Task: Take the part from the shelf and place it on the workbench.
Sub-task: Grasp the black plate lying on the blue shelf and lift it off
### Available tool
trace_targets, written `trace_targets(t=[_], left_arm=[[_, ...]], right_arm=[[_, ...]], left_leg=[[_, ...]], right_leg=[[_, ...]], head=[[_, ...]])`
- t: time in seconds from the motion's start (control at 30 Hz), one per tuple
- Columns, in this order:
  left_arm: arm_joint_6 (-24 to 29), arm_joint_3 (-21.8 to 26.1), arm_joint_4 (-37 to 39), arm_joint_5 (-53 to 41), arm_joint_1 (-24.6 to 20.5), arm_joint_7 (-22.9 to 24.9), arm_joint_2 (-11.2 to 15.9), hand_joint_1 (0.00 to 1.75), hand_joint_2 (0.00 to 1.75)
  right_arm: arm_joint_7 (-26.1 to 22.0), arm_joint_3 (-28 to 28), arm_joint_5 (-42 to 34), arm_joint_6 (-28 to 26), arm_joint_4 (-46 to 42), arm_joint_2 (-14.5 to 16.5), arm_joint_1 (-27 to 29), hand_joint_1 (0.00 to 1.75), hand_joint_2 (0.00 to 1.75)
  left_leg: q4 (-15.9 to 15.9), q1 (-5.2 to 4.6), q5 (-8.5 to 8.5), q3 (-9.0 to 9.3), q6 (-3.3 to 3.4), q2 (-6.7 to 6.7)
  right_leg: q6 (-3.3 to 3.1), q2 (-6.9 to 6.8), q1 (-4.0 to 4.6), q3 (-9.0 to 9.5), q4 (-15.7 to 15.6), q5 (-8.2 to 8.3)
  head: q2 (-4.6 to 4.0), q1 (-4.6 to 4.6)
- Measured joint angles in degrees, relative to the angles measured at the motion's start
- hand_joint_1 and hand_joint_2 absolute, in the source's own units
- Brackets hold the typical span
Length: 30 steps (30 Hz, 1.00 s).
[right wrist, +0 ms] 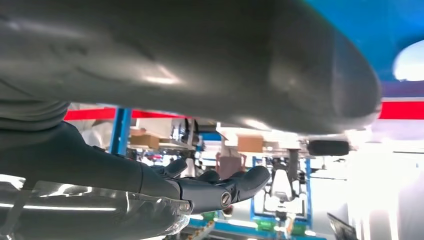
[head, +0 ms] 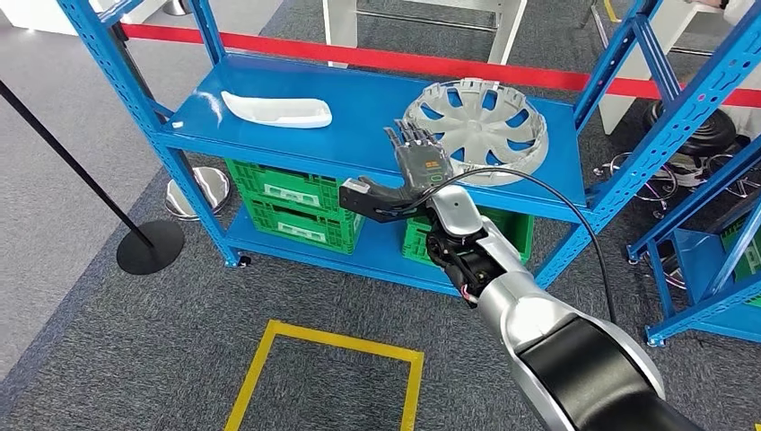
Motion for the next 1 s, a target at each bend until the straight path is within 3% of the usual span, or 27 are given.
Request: trace_targets(t=[0.07, 0.13, 0.17, 0.3, 0.33, 0.4, 0.47, 0.5, 0.53, 0.6, 0.63, 0.67, 0.73, 0.8, 0.83, 0.93, 0.97, 1.0], left_arm=[[0.0, 0.0, 0.0, 0.0, 0.0, 0.0, 0.0, 0.00, 0.00], [0.0, 0.0, 0.0, 0.0, 0.0, 0.0, -0.1, 0.00, 0.00], [0.0, 0.0, 0.0, 0.0, 0.0, 0.0, -0.1, 0.00, 0.00], [0.1, 0.1, 0.0, 0.0, -0.1, -0.1, -0.2, 0.00, 0.00], [0.1, 0.2, 0.0, 0.0, -0.1, -0.1, -0.1, 0.00, 0.00], [0.1, 0.3, 0.0, 0.0, -0.1, -0.1, -0.1, 0.00, 0.00], [0.1, 0.4, 0.0, 0.0, 0.0, 0.0, 0.0, 0.00, 0.00], [0.1, 0.4, 0.0, 0.0, 0.1, 0.0, 0.0, 0.00, 0.00], [0.1, 0.5, 0.0, 0.0, 0.1, 0.0, 0.1, 0.00, 0.00], [0.1, 0.5, 0.0, 0.0, 0.2, 0.1, 0.1, 0.00, 0.00], [0.0, 0.5, 0.0, 0.0, 0.2, 0.1, 0.2, 0.00, 0.00], [0.0, 0.5, 0.0, 0.0, 0.1, 0.1, 0.2, 0.00, 0.00], [0.0, 0.5, 0.0, 0.0, 0.2, 0.1, 0.2, 0.00, 0.00], [0.0, 0.5, 0.0, -0.1, 0.4, 0.1, 0.2, 0.00, 0.00], [0.0, 0.6, 0.0, -0.1, 0.3, 0.1, 0.2, 0.00, 0.00], [0.0, 0.6, 0.0, -0.1, 0.2, 0.1, 0.2, 0.00, 0.00], [0.0, 0.6, 0.0, 0.0, 0.3, 0.1, 0.2, 0.00, 0.00], [0.0, 0.6, 0.0, 0.0, 0.3, 0.1, 0.2, 0.00, 0.00]], right_arm=[[0.2, 0.0, 0.1, 0.0, 0.0, -0.1, 0.0, 0.00, 0.00], [1.3, 0.0, 0.5, 0.2, 0.0, -0.2, -0.2, 0.00, 0.00], [2.1, 0.0, 0.9, 0.5, 0.0, -0.2, -0.3, 0.00, 0.00], [5.9, 0.1, 2.2, 2.4, 0.0, -0.4, -0.7, 0.00, 0.00], [6.4, 0.1, 2.3, 2.7, 0.0, -0.4, -0.9, 0.00, 0.00], [7.5, 0.1, 2.5, 3.3, 0.0, -0.4, -1.1, 0.00, 0.00], [9.7, 0.1, 2.7, 4.5, 0.1, -0.6, -1.0, 0.00, 0.00], [11.0, 0.1, 2.8, 5.3, 0.2, -0.8, -0.9, 0.00, 0.00], [12.4, 0.1, 2.9, 6.2, 0.2, -1.1, -0.9, 0.00, 0.00], [14.7, 0.0, 3.2, 8.0, 0.3, -1.6, -1.2, 0.00, 0.00], [15.6, -0.1, 3.3, 8.8, 0.3, -1.9, -1.3, 0.00, 0.00], [16.3, -0.1, 3.4, 9.3, 0.3, -2.3, -1.4, 0.00, 0.00], [17.0, -0.2, 3.4, 9.8, 0.3, -2.9, -1.5, 0.00, 0.00], [17.3, -0.3, 3.4, 9.9, 0.3, -3.5, -1.6, 0.00, 0.00], [17.3, -0.4, 3.4, 10.0, 0.4, -3.7, -1.7, 0.00, 0.00], [17.3, -0.5, 3.4, 10.1, 0.5, -4.3, -1.5, 0.00, 0.00], [17.3, -0.5, 3.4, 10.1, 0.6, -4.4, -1.3, 0.00, 0.00], [17.3, -0.5, 3.4, 10.1, 0.6, -4.6, -1.1, 0.00, 0.00]], left_leg=[[0.0, -0.18, -0.75, 1.05, -0.11, -0.21], [0.1, -0.49, -1.54, 1.73, -0.52, -0.29], [0.1, -0.53, -1.83, 1.84, -0.79, -0.30], [1.2, -0.37, -3.10, 1.47, -1.95, -0.22], [3.4, -0.30, -4.17, 0.38, -2.24, -0.20], [10.9, -0.05, -7.01, -3.91, -2.67, -0.17], [16.7, 0.11, -7.97, -8.08, -2.92, -0.14], [16.6, 0.15, -6.80, -8.71, -2.96, -0.11], [14.0, 0.18, -4.57, -8.01, -2.94, -0.06], [5.6, 0.17, 0.19, -4.47, -2.83, 0.03], [2.5, 0.12, 1.40, -2.93, -2.66, 0.04], [0.7, 0.05, 1.72, -2.03, -2.43, 0.03], [0.2, -0.07, 1.20, -1.61, -1.75, -0.01], [0.0, 0.04, 1.02, -1.22, -0.99, -0.01], [-0.1, 0.14, 0.93, -0.96, -0.62, 0.01], [-0.1, 0.19, 0.36, -0.40, 0.07, 0.03], [-0.1, 0.18, 0.15, -0.20, 0.12, -0.03], [-0.1, 0.17, -0.08, 0.06, 0.10, -0.12]], right_leg=[[-0.78, 0.00, 0.22, 2.47, -7.5, 5.12], [-1.44, -0.03, 0.53, 5.57, -14.5, 8.12], [-1.66, -0.04, 0.68, 6.29, -16.1, 8.37], [-2.37, 0.08, 0.53, 7.05, -16.7, 7.67], [-2.61, 0.09, 0.33, 7.36, -16.9, 7.56], [-2.97, 0.10, 0.22, 7.80, -16.9, 7.15], [-2.96, 0.10, 0.22, 8.27, -16.9, 6.67], [-2.87, 0.11, 0.21, 8.62, -16.9, 6.38], [-2.74, 0.11, 0.18, 9.06, -16.9, 6.07], [-2.30, 0.13, 0.27, 9.90, -16.9, 5.38], [-2.02, 0.17, 0.38, 10.11, -16.8, 5.08], [-1.75, 0.20, 0.49, 10.21, -16.9, 4.87], [-1.18, 0.24, 0.51, 10.33, -17.0, 4.60], [-0.55, 0.23, 0.34, 10.15, -16.3, 3.89], [-0.28, 0.22, 0.29, 9.27, -14.4, 2.91], [0.19, 0.19, 0.21, 2.86, -2.6, -1.48], [0.22, 0.19, 0.21, 0.97, 0.2, -1.90], [0.17, 0.18, 0.20, 0.12, 0.8, -1.21]], head=[[0.00, 0.17], [0.00, 0.21], [0.00, 0.20], [-0.01, 0.12], [-0.01, -0.03], [0.00, -0.38], [0.00, -0.46], [0.00, -0.49], [0.00, -0.50], [-0.01, -0.58], [-0.01, -0.65], [-0.01, -0.65], [0.00, -0.62], [0.00, -0.48], [0.00, -0.35], [0.00, 0.05], [0.00, 0.08], [0.00, 0.14]])
